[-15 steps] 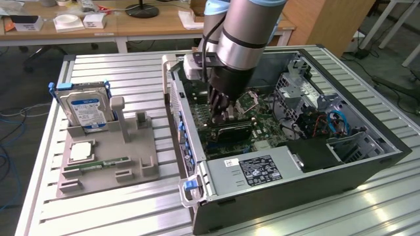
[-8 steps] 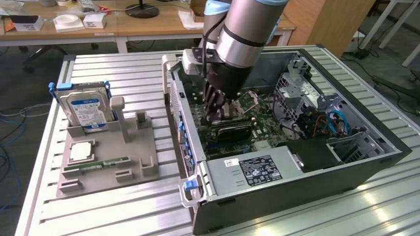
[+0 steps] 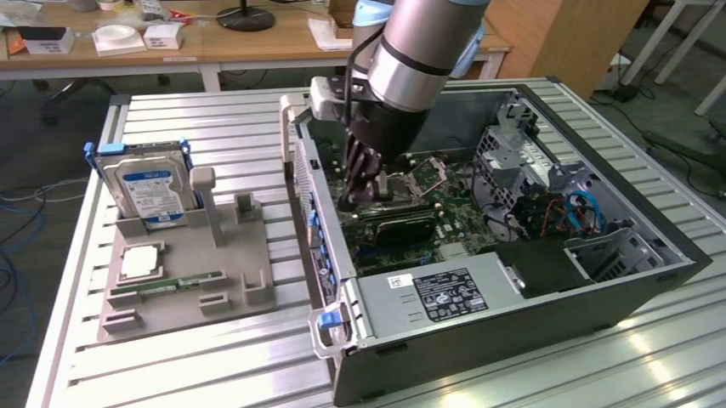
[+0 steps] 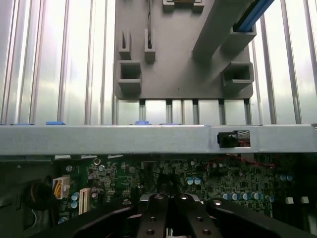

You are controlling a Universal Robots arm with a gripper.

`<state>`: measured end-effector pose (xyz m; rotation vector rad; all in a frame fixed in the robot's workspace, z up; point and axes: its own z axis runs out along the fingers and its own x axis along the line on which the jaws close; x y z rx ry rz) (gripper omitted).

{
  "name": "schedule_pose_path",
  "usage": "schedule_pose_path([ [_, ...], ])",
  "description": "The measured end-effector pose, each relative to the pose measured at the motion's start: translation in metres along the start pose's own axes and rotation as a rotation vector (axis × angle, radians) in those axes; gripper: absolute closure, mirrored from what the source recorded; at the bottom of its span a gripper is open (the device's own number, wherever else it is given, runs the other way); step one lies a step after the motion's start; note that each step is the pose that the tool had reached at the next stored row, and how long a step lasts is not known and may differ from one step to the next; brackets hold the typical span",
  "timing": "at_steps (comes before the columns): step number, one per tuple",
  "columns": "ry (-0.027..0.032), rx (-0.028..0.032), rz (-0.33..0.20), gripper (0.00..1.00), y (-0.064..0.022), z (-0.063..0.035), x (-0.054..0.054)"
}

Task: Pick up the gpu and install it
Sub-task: 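Press down on the gpu until it lock into place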

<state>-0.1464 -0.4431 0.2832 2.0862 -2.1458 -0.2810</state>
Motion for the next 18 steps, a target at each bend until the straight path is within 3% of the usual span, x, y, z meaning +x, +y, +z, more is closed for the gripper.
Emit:
schedule_pose_path([
  [10, 0.0014, -0.0027, -0.006, 0.9, 0.0086, 0.0021, -0.0002],
  [18, 0.0032, -0.0212, -0.012, 0.9, 0.0086, 0.0021, 0.0022],
])
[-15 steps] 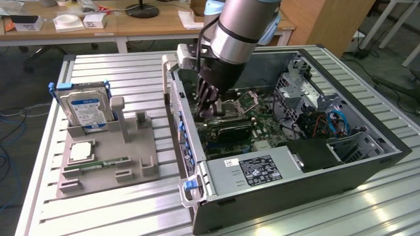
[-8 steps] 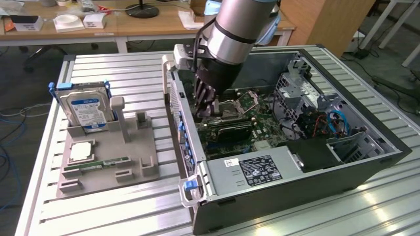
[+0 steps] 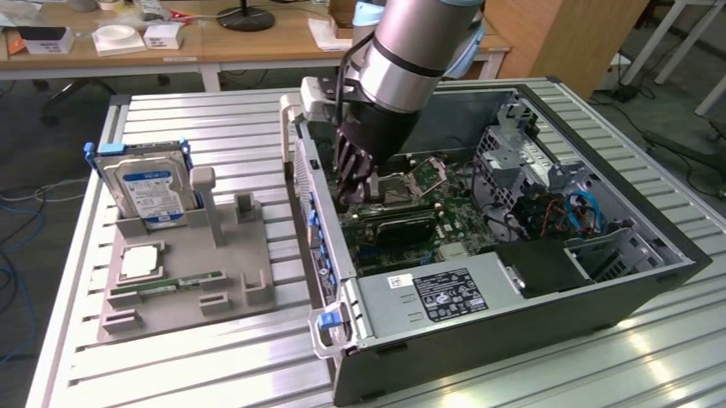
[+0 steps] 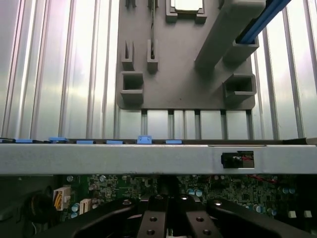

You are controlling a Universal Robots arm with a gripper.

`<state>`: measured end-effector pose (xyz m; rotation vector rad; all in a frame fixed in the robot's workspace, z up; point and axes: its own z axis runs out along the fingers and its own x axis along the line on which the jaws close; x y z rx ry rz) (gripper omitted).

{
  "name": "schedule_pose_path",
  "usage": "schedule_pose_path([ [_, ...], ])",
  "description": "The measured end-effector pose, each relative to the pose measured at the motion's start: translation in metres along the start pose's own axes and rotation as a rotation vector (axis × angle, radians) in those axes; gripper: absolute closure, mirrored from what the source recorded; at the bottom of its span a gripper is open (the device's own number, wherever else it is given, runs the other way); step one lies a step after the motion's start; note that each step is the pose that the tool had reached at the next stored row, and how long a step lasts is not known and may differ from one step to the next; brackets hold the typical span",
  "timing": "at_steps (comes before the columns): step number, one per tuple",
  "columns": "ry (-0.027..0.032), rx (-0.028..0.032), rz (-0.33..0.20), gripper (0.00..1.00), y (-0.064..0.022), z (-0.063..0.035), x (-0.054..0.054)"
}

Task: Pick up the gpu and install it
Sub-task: 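Press down on the gpu until it lock into place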

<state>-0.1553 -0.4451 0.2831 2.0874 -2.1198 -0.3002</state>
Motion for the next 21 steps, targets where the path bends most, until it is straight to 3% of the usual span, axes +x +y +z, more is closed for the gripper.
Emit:
schedule_pose_path([
  [8, 0.0016, -0.0092, 0.0, 0.9, -0.0011, 0.0004, 0.0],
  [16, 0.0021, -0.0113, 0.0, 0.9, -0.0115, -0.0018, 0.0],
  [17, 0.0022, -0.0161, 0.0, 0.9, -0.0126, -0.0021, 0.0],
  [18, 0.0023, -0.0247, 0.0, 0.9, -0.0143, -0.0025, 0.0],
  [21, 0.0024, -0.0548, 0.001, 0.9, -0.02, -0.004, 0.0],
])
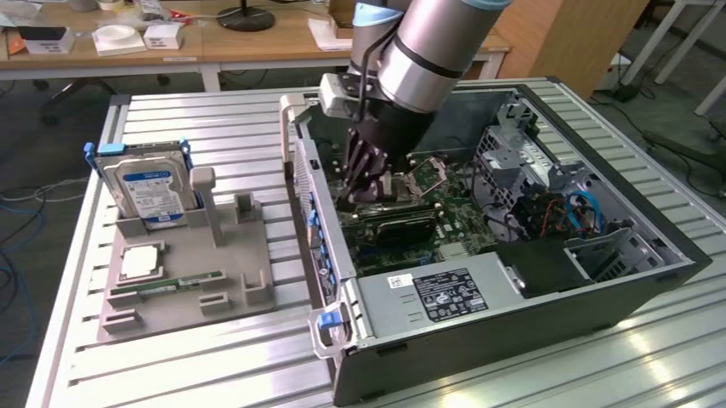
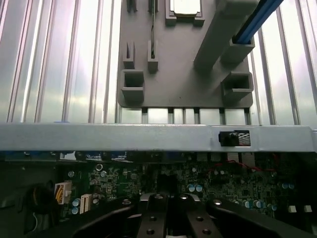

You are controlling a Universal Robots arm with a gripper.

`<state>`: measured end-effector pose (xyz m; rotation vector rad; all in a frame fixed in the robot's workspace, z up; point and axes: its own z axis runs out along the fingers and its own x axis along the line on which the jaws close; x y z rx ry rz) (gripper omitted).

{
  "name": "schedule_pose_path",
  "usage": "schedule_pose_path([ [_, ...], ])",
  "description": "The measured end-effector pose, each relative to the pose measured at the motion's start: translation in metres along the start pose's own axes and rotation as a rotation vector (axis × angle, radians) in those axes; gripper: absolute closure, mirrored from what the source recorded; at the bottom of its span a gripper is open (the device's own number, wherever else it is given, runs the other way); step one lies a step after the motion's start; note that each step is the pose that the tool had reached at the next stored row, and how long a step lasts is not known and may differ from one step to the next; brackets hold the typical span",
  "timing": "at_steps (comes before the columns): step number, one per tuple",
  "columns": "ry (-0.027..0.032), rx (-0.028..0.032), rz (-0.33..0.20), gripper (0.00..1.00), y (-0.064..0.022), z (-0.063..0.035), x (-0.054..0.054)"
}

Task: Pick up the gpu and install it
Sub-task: 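Press down on the gpu until it lock into place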

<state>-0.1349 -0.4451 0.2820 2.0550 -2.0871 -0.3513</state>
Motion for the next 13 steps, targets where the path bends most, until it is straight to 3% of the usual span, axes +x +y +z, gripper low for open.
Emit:
schedule_pose_path([
  [1, 0.0002, -0.0144, 0.0, 0.9, -0.0012, -0.0005, 0.0],
  [4, 0.0008, -0.0687, 0.002, 0.9, -0.0046, -0.0021, 0.0],
  [5, 0.0012, -0.0835, 0.003, 0.9, -0.0061, -0.0029, 0.0],
  [6, 0.0012, -0.0944, 0.003, 0.9, -0.008, -0.0037, 0.0],
  [10, 0.0014, -0.1288, 0.005, 0.9, -0.0142, -0.0085, 0.0],
  [11, 0.0015, -0.135, 0.005, 0.9, -0.0145, -0.0093, 0.0],
  [13, 0.0014, -0.1403, 0.005, 0.9, -0.0145, -0.0097, 0.001],
])
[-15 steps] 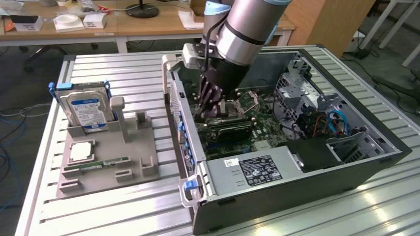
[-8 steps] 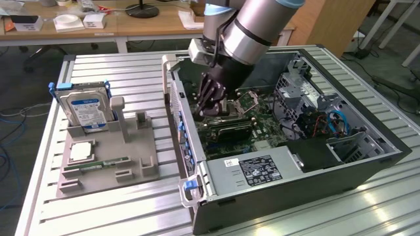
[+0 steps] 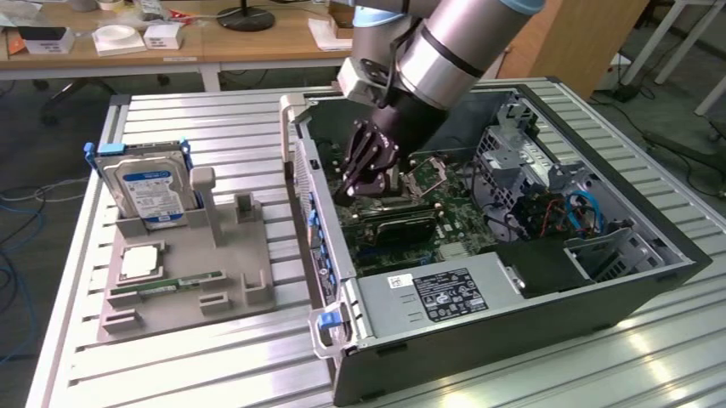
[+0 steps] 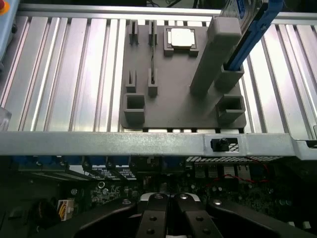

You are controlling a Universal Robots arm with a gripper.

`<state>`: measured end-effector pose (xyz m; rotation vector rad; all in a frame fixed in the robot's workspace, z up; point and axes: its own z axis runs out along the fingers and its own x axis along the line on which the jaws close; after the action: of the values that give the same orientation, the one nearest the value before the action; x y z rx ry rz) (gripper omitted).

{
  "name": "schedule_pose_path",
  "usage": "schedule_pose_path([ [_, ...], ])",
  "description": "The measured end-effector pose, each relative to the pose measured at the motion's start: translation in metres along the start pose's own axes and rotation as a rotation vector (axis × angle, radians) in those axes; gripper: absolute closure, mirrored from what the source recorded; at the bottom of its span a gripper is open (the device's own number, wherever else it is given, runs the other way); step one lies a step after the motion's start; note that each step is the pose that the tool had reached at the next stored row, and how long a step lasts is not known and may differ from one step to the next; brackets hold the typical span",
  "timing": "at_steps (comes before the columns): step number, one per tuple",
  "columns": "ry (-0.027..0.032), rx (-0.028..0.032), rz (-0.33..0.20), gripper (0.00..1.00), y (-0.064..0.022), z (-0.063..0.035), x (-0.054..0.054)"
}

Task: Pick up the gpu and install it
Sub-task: 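Press down on the gpu until it lock into place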

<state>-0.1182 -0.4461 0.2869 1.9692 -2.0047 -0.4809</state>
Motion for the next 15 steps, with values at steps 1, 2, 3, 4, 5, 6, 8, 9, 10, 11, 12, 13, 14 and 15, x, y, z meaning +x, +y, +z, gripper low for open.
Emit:
schedule_pose_path([
  [1, 0.0001, -0.0017, 0.0, 0.9, 0.0, -0.0001, 0.0007],
  [2, 0.0001, -0.003, 0.0, 0.9, 0.0, -0.0001, 0.0017],
  [3, 0.0005, -0.0041, 0.0, 0.9, 0.0001, -0.0001, 0.0026],
  [4, 0.0007, -0.0051, -0.001, 0.9, 0.0, -0.0002, 0.0035],
  [5, 0.0008, -0.0057, -0.001, 0.9, 0.0, -0.0002, 0.004],
  [6, 0.0007, -0.006, -0.001, 0.9, 0.0, -0.0001, 0.0041],
  [8, 0.0008, -0.0065, -0.001, 0.9, 0.0, -0.0001, 0.0042],
  [9, 0.001, -0.007, -0.001, 0.9, -0.0001, 0.0, 0.0046],
  [10, 0.0013, -0.0077, -0.002, 0.9, -0.0003, 0.0002, 0.0053],
  [11, 0.0014, -0.0089, -0.002, 0.9, -0.0005, 0.0007, 0.0061],
  [12, 0.0013, -0.0103, -0.002, 0.9, -0.0007, 0.0013, 0.0068],
  [13, 0.0015, -0.0113, -0.002, 0.9, -0.001, 0.0017, 0.0075],
  [14, 0.0016, -0.0121, -0.002, 0.9, -0.0012, 0.0022, 0.0081],
  [15, 0.0016, -0.0126, -0.002, 0.9, -0.0015, 0.0027, 0.0086],
])
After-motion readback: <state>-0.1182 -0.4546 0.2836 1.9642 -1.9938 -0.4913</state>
